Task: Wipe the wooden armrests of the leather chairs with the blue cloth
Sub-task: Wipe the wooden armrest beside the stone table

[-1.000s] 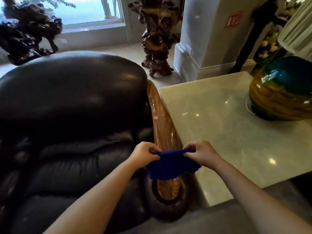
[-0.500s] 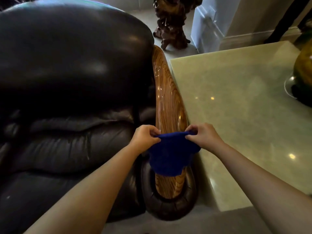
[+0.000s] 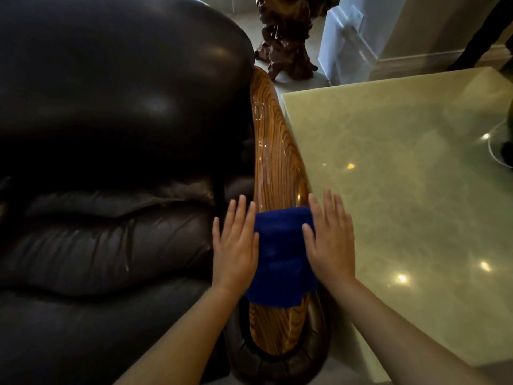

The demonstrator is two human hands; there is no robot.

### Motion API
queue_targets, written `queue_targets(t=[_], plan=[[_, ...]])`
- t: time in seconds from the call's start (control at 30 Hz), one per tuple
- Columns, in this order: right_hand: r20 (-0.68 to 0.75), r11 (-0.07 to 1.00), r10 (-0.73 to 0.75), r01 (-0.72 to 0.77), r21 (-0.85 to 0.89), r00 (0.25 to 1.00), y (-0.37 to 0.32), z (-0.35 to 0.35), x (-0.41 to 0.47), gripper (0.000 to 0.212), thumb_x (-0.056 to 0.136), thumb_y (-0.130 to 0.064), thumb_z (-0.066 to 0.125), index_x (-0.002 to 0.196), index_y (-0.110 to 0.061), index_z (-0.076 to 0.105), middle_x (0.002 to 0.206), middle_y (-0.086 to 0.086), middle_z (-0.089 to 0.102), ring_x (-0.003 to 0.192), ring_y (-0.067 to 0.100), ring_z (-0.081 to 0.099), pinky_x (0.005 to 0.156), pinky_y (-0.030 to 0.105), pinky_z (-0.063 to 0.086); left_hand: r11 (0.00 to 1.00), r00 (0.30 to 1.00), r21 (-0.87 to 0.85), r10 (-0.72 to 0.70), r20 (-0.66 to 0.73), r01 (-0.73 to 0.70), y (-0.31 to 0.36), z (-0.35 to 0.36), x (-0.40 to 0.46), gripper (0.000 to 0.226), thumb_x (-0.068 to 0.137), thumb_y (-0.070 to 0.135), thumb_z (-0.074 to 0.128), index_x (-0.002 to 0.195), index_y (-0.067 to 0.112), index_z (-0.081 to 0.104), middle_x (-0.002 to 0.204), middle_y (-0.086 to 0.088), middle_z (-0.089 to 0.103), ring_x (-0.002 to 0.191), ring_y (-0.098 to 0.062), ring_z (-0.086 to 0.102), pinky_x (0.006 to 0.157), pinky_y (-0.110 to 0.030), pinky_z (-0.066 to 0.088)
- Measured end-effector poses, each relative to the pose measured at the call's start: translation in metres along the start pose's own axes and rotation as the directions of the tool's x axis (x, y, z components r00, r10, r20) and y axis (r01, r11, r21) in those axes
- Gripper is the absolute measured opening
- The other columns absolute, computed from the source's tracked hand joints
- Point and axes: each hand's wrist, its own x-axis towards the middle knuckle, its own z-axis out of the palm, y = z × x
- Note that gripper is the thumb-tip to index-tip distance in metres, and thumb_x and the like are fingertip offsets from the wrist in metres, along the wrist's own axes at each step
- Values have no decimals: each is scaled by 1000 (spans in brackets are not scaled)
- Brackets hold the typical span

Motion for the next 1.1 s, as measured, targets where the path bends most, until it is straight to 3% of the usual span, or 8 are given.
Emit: queue_targets(t=[0.07,0.17,0.33,0.53,0.83,1.1], plan=[[51,1000,-32,32,0,998,-6,17,-8,54,95,-40,20,146,-27,5,156,0,2,144,18,-3,115,45,8,999,995,-6,46,88,-46,-1,20,-7,52,94,36,14,142,31,-7,152,14,-14,140,-1,-18,117,-40,-5],[118,998,-5,13,-66,993,-13,48,-11,53,96,-40,15,145,-25,4,156,0,2,144,19,-5,117,48,13,999,984,-33,-27,176,33,-4,52,-9,54,93,35,13,140,31,-13,149,18,-22,137,1,-26,118,-42,-4],[21,990,35,-32,-137,999,-13,80,4,54,96,-35,22,147,-18,14,155,7,11,144,24,2,114,48,15,990,988,-1,-138,69,138,-7,79,5,57,91,37,11,142,26,-13,152,10,-16,140,-7,-24,115,-40,-6],[35,983,54,-47,-176,998,-16,82,37,55,96,-35,22,147,-16,14,156,7,11,144,26,4,115,48,17,991,986,-45,-118,117,124,-14,73,43,58,89,38,10,137,32,-23,149,15,-24,139,-5,-25,116,-38,-8],[53,985,66,-56,-165,996,-20,75,93,55,96,-35,20,146,-16,12,156,9,11,144,26,5,115,48,19,992,987,-78,-85,133,96,-14,63,100,58,89,39,8,138,29,-21,147,15,-27,137,-5,-28,115,-38,-11],[60,989,52,-43,-142,997,-20,73,135,55,96,-35,20,145,-18,4,156,6,4,144,23,1,114,43,13,990,983,-91,-95,155,110,-11,56,143,59,95,30,21,140,27,-18,150,10,-24,139,-9,-26,117,-40,-9]])
